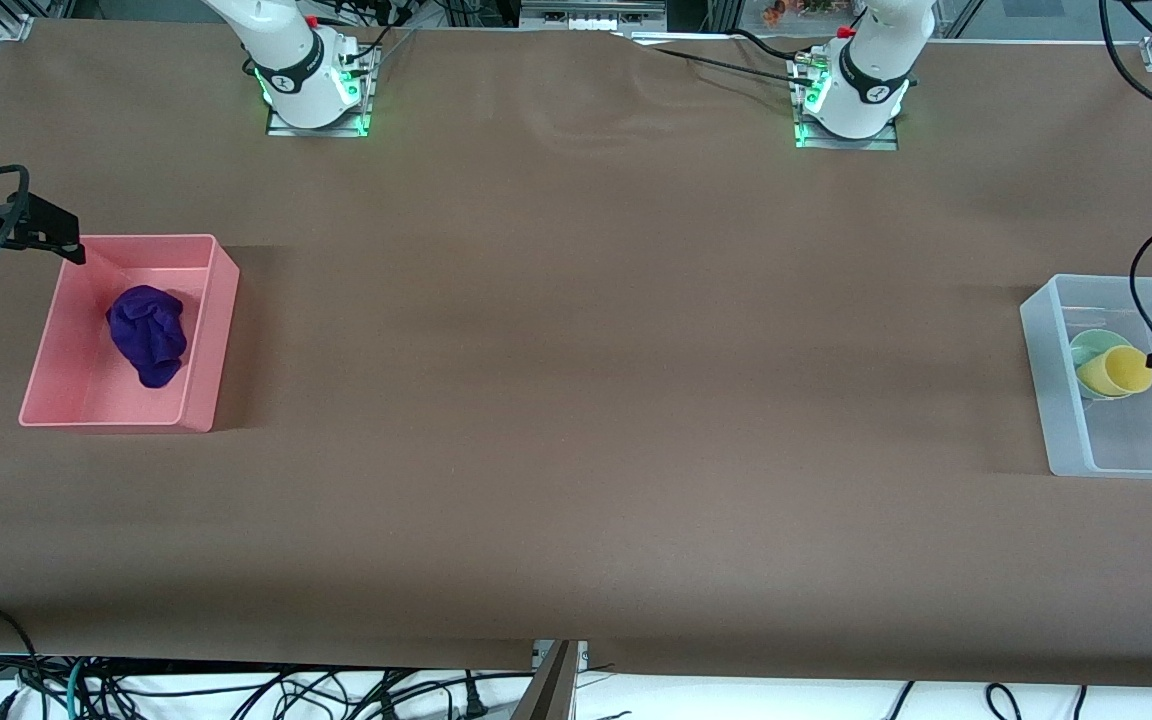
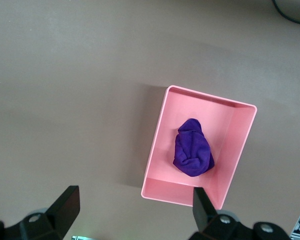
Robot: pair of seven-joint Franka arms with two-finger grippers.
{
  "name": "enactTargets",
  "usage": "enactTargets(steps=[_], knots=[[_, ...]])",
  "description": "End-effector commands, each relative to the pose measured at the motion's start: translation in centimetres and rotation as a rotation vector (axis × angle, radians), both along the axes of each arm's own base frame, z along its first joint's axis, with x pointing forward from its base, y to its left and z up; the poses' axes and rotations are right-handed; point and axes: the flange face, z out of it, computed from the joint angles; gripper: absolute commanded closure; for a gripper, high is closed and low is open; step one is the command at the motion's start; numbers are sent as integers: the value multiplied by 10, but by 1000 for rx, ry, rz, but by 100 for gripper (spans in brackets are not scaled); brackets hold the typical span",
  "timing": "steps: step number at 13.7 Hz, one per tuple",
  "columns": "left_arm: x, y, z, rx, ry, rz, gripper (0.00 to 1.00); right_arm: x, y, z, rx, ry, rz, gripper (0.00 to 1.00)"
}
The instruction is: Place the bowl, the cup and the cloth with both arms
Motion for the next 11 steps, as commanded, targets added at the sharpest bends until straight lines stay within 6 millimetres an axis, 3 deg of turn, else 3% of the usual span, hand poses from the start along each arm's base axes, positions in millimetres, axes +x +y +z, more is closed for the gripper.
enactTargets(steps=[1,6,8,9,11], knots=[[11,-80,71,33,16,-10,0,0,1,1,7,-6,2,0],[24,-229,144,80,61,18,0,0,-1,1,10,-5,-1,0],[10,-266,171,80,80,15,0,0,-2,1,11,-5,-2,0],[-3,-304,185,91,64,-12,0,0,-2,1,11,-5,-4,0],[-28,-329,197,112,8,69,0,0,-2,2,11,-6,-2,0]])
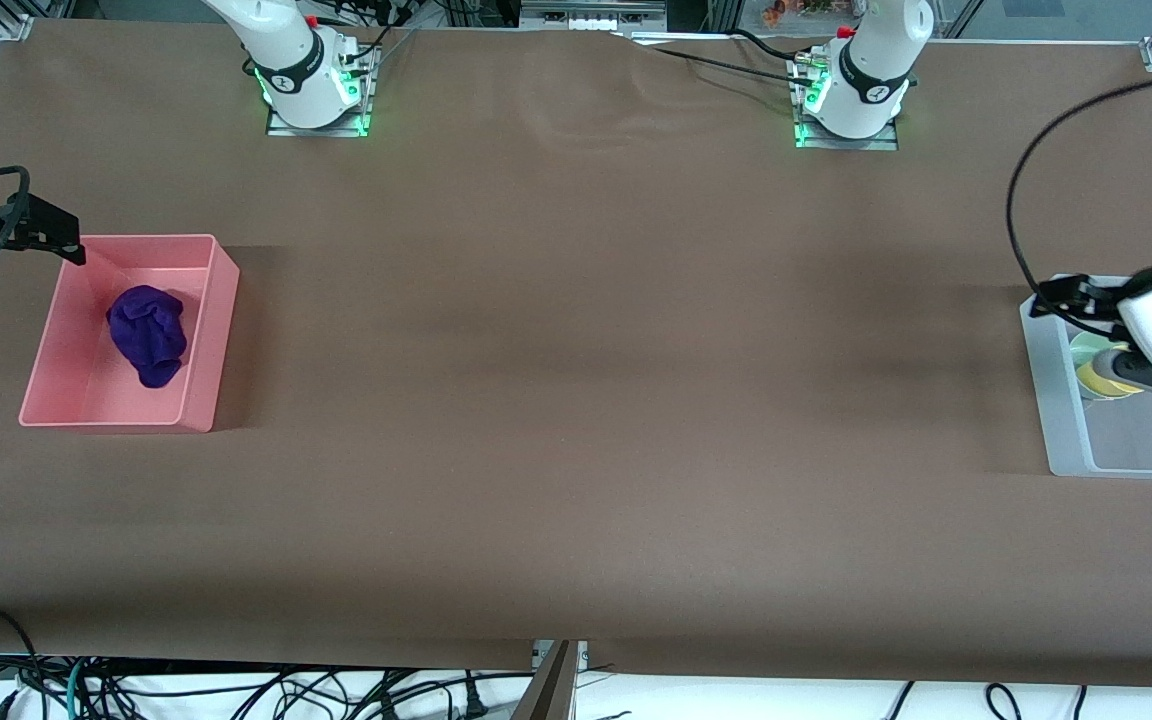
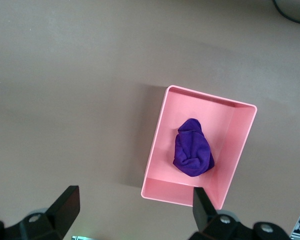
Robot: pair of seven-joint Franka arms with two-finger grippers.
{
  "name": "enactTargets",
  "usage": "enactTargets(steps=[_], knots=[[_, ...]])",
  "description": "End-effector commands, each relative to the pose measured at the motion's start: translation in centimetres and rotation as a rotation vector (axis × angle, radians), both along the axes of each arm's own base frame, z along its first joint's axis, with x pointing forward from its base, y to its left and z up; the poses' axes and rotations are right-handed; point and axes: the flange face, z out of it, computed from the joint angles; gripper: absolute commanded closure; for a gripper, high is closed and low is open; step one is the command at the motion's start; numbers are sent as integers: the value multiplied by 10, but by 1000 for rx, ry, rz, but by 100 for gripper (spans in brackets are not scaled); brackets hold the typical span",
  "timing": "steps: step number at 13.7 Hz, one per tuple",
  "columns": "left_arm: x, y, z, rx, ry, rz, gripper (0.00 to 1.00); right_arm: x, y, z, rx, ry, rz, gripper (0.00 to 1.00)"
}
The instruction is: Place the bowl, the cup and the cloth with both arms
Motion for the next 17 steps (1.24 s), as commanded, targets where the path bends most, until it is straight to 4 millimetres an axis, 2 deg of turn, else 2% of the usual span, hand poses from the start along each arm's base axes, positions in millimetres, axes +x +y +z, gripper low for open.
enactTargets(steps=[1,2,4,5,7,12,17], knots=[[-51,-22,16,20,-101,64,0,0,-2,2,12,-6,-3,0],[-67,-27,8,-4,-145,70,0,0,-2,2,12,-6,-3,0],[-95,-37,10,-42,-203,116,0,-1,-2,3,11,-8,-4,0],[-97,-54,14,-35,-210,112,0,0,-2,2,13,-6,-4,0],[-93,-61,25,-38,-230,130,0,0,-3,2,13,-6,-6,0],[-71,-63,29,-34,-173,128,0,0,-3,2,13,-6,-6,0],[-70,-63,28,-36,-171,132,0,0,-3,2,13,-6,-4,0]])
